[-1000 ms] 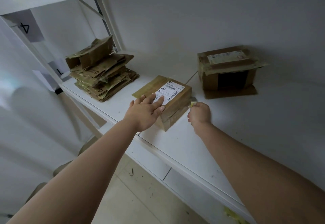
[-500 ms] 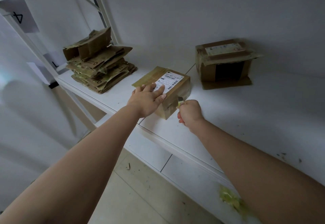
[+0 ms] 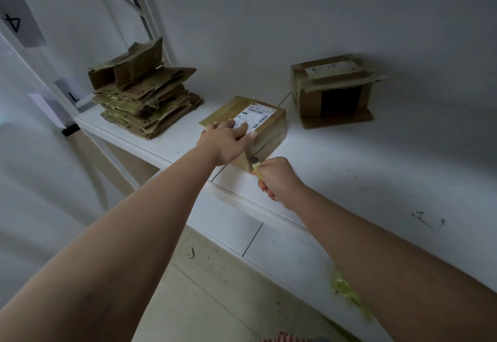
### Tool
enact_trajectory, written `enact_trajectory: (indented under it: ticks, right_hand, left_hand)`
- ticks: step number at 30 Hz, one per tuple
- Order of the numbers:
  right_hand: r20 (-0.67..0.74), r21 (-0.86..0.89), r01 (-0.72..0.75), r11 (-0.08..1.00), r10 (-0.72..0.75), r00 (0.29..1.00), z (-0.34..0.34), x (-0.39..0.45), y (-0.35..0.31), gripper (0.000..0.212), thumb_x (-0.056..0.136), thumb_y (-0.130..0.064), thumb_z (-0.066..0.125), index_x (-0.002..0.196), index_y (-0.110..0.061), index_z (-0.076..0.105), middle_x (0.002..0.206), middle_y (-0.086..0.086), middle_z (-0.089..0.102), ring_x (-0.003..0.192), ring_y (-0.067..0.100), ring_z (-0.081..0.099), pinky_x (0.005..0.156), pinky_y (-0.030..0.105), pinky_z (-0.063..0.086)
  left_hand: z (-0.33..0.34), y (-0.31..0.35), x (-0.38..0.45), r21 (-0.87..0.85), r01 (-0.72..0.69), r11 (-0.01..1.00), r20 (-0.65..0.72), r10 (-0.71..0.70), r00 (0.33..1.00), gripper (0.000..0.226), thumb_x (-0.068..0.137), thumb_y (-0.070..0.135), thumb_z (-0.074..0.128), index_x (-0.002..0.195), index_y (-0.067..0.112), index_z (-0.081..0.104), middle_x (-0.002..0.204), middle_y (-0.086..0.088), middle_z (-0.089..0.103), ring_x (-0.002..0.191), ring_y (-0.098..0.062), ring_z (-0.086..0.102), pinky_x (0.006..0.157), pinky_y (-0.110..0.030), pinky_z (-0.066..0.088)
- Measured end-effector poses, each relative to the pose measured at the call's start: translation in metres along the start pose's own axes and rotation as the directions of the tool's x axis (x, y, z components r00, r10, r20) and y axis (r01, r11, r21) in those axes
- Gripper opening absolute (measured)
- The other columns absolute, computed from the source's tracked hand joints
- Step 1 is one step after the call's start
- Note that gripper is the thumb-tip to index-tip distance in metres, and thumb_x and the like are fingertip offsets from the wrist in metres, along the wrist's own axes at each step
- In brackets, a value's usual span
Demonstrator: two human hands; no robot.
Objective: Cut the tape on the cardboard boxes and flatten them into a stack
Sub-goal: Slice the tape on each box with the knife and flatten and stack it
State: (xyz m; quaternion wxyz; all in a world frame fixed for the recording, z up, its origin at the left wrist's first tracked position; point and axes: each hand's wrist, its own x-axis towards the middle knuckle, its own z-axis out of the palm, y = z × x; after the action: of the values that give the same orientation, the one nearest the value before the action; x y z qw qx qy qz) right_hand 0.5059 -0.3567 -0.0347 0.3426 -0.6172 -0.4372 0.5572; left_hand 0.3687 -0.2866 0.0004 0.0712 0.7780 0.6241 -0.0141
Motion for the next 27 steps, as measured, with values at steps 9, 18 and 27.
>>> enact_trajectory:
  ticks: [9, 18, 27]
  right_hand:
    - [0.169, -0.213, 0.214, 0.953, -0.179, 0.969, -0.014, 0.004, 0.013, 0.02, 0.094, -0.02, 0.05, 0.087, -0.008, 0.065, 0.048, 0.005, 0.052, 0.034, 0.013, 0.04, 0.04, 0.019, 0.035]
    - [-0.005, -0.863, 0.337, 0.375, -0.674, 0.739, -0.043, 0.021, 0.041, 0.022, 0.096, -0.032, 0.046, 0.112, -0.018, 0.053, 0.088, 0.004, 0.066, 0.075, 0.025, 0.058, 0.059, 0.026, 0.037]
    - [-0.01, -0.879, 0.419, 0.229, -0.887, 0.462, -0.051, 0.045, 0.051, 0.009, 0.08, -0.018, 0.066, 0.088, -0.015, 0.069, 0.067, 0.006, 0.06, 0.055, 0.028, 0.055, 0.047, 0.024, 0.036]
  left_hand:
    - [-0.013, 0.003, 0.0, 0.039, -0.051, 0.998, 0.007, 0.051, 0.999, 0.058, 0.096, 0.056, 0.038, 0.146, 0.026, 0.038, 0.147, -0.012, 0.039, 0.136, -0.033, 0.033, 0.11, -0.047, 0.029]
    - [-0.033, -0.024, -0.01, -0.028, -0.078, 0.997, 0.171, 0.082, 0.982, 0.058, 0.097, 0.021, 0.055, 0.15, 0.024, 0.031, 0.159, -0.003, 0.021, 0.144, -0.026, 0.023, 0.116, -0.036, 0.017]
    - [-0.01, -0.01, -0.007, 0.16, -0.052, 0.986, -0.146, 0.075, 0.986, 0.033, 0.089, 0.04, 0.059, 0.108, 0.014, 0.062, 0.109, -0.006, 0.06, 0.09, -0.025, 0.051, 0.071, -0.033, 0.038]
